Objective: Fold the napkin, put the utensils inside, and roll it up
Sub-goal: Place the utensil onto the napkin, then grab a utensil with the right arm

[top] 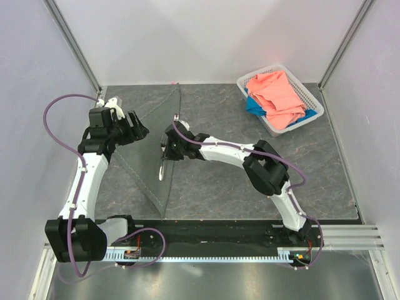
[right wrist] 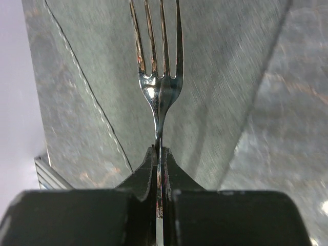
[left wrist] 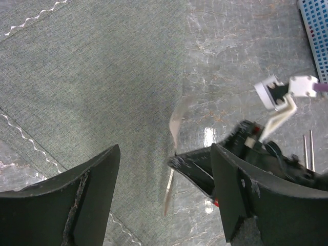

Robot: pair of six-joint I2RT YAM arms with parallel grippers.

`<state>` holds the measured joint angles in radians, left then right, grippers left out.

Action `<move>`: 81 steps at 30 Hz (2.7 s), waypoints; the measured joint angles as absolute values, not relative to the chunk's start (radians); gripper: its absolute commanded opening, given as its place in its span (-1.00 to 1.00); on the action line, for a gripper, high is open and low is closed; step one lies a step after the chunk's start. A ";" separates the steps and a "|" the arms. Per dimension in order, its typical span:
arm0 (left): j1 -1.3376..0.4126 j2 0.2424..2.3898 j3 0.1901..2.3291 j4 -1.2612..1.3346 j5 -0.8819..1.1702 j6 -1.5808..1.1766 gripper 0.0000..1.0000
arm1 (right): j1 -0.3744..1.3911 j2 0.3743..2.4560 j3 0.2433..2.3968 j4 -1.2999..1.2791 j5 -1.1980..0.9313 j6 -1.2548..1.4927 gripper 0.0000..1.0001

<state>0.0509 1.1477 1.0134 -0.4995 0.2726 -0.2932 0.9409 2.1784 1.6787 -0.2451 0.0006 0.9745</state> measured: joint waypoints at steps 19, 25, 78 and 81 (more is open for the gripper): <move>0.051 1.148 1.013 -0.500 0.305 -0.294 0.57 | 0.925 2.490 2.102 -0.411 0.068 0.947 -1.00; 0.051 1.148 1.013 -0.500 0.324 -0.294 0.57 | 0.910 2.517 2.145 -0.446 0.067 0.915 -1.00; 0.051 1.172 1.013 -0.500 0.286 -0.294 0.57 | 0.404 1.535 0.897 -0.697 0.093 0.394 -0.26; 0.051 1.184 1.013 -0.500 0.286 -0.294 0.57 | 0.384 1.536 0.890 -0.701 0.095 0.391 -0.26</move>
